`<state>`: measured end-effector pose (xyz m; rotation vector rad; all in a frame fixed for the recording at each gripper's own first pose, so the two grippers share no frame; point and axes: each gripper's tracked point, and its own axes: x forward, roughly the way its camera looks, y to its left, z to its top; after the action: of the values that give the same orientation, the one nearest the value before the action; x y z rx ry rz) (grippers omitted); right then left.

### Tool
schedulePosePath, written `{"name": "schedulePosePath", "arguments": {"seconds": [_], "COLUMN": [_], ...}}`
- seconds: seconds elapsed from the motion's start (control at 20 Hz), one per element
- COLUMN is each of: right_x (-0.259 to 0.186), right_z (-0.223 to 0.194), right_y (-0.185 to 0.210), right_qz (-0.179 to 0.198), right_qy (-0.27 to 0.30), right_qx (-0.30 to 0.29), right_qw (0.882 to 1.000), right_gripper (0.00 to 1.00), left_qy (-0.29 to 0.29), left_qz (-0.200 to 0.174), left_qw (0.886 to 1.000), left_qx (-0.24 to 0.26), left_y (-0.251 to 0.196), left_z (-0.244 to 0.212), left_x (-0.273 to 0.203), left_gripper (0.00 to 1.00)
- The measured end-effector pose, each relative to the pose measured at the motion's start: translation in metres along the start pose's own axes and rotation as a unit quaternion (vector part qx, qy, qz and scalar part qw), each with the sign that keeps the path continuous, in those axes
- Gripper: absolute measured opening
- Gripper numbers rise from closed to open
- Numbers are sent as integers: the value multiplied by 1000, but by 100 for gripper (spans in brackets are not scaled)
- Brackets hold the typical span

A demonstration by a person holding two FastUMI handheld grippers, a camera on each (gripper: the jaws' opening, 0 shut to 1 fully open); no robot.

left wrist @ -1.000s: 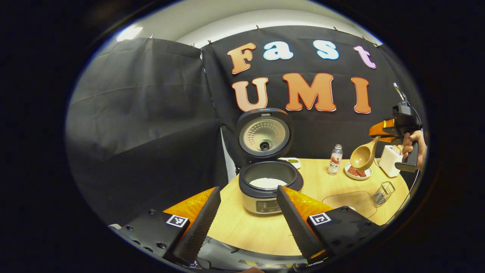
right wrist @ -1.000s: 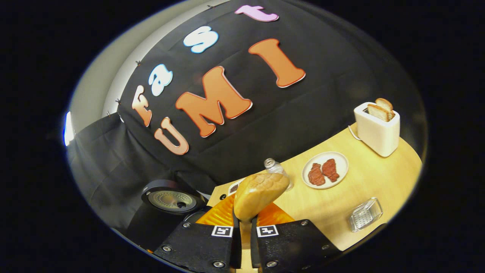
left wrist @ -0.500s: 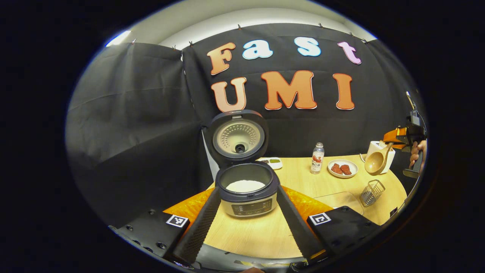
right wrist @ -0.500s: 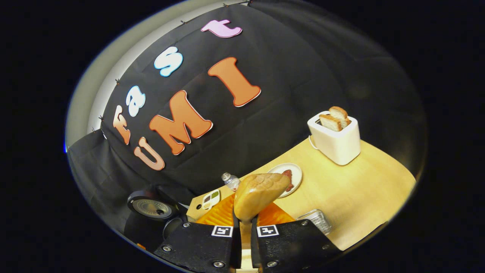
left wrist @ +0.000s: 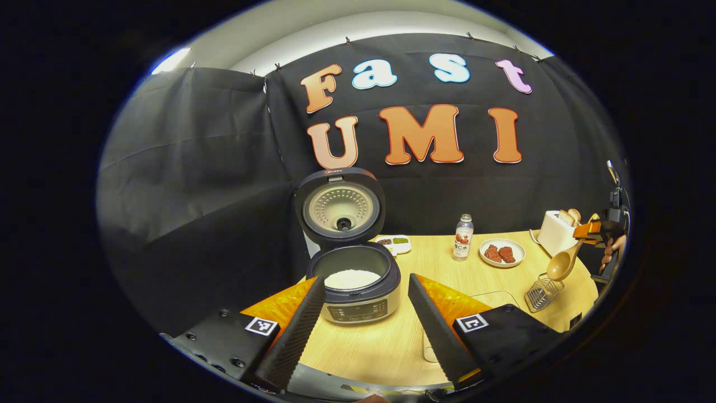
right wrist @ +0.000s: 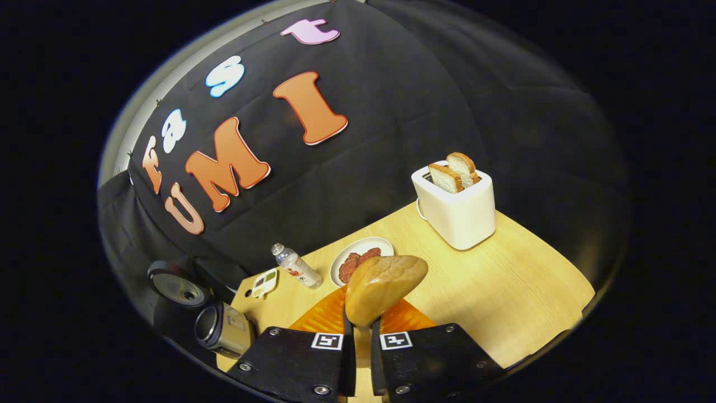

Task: Close the left gripper, press the button to open the rice cooker; take a wooden spoon from the chopstick holder with the right hand, scoop a spoonful of rice and pour it into the rice cooker, then put the wooden spoon back into the chopstick holder.

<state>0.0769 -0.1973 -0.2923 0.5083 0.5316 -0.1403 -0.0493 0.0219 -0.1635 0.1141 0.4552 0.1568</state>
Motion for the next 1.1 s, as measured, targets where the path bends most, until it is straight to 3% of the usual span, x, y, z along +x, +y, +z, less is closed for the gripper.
{"name": "schedulePosePath", "arguments": {"seconds": [0.2,0.55,0.95,1.1], "right_x": [19,38,36,25], "right_z": [-19,-58,-67,-69], "right_y": [-15,-22,-37,-50], "right_qz": [-1,10,-38,-69], "right_qy": [28,78,99,118], "right_qx": [-14,-48,-57,-49], "right_qw": [1000,996,993,989], "right_gripper": [12,15,21,30], "left_qy": [8,4,-1,-4], "left_qz": [25,58,32,21], "left_qw": [1000,998,999,1000], "left_qx": [-2,-5,-9,-16], "left_y": [-5,-11,1,5], "left_z": [-2,1,8,13], "left_x": [-7,-18,6,16], "left_gripper": [100,100,100,100]}}
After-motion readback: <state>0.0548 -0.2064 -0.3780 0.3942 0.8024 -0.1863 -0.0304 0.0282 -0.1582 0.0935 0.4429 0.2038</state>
